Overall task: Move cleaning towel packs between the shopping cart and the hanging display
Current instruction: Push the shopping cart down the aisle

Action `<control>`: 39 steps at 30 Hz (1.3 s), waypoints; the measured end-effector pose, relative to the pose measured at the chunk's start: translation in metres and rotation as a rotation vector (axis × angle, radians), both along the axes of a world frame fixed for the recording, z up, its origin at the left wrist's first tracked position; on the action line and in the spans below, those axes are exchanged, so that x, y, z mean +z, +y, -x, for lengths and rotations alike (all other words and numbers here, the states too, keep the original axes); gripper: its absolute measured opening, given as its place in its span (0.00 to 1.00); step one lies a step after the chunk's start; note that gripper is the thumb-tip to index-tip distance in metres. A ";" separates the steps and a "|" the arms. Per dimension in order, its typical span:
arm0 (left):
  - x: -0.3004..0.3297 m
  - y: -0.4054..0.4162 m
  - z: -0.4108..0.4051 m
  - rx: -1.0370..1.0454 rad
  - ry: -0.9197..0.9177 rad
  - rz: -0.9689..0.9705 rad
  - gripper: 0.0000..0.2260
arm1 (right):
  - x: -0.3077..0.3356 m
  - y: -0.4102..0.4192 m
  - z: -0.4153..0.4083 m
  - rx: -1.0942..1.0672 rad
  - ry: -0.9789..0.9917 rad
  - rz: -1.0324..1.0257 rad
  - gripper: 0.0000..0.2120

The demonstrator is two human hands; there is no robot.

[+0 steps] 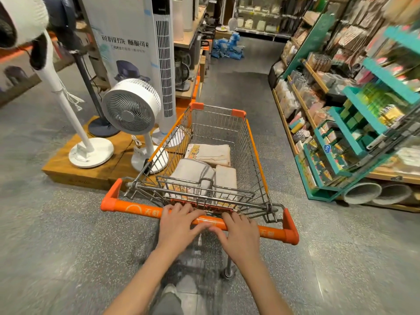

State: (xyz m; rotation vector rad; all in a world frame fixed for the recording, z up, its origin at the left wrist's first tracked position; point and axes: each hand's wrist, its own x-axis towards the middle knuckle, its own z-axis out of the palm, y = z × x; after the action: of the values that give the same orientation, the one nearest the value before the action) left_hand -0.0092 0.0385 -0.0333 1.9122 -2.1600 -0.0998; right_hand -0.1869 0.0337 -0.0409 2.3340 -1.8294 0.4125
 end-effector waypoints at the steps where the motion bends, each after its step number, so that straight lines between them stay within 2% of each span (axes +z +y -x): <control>1: 0.000 -0.001 0.001 0.004 -0.002 -0.005 0.32 | 0.000 -0.001 0.001 -0.005 -0.004 0.001 0.33; 9: 0.012 -0.020 0.016 -0.015 0.011 -0.058 0.42 | 0.002 -0.023 0.015 -0.002 0.021 -0.017 0.24; 12: 0.013 -0.034 0.019 -0.020 0.005 -0.084 0.39 | 0.003 -0.037 0.021 0.003 0.040 -0.070 0.23; 17: 0.020 -0.061 0.008 -0.055 -0.027 -0.209 0.27 | 0.014 -0.061 0.025 0.049 0.018 -0.251 0.34; 21: 0.019 -0.084 -0.003 0.013 -0.028 -0.180 0.32 | 0.020 -0.081 0.023 0.034 0.018 -0.290 0.38; 27: 0.022 -0.126 0.002 0.008 -0.031 -0.156 0.29 | 0.025 -0.123 0.023 -0.019 0.016 -0.336 0.41; 30: 0.024 -0.152 0.002 0.009 -0.044 -0.180 0.33 | 0.024 -0.151 0.023 -0.018 0.029 -0.354 0.36; 32: 0.025 -0.171 0.002 0.008 -0.043 -0.192 0.32 | 0.024 -0.169 0.022 -0.018 0.026 -0.355 0.32; 35: 0.023 -0.199 -0.001 0.005 -0.042 -0.191 0.27 | 0.026 -0.195 0.018 -0.029 0.016 -0.344 0.40; 39: 0.019 -0.237 -0.003 -0.002 -0.077 -0.181 0.33 | 0.023 -0.230 0.017 -0.033 0.009 -0.325 0.41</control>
State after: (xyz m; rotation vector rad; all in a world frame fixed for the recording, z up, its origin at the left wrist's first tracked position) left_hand -0.0058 -0.1987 -0.0138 2.0417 -2.2727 -0.2331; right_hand -0.2035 -0.1963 -0.0180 2.4945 -2.0611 0.1050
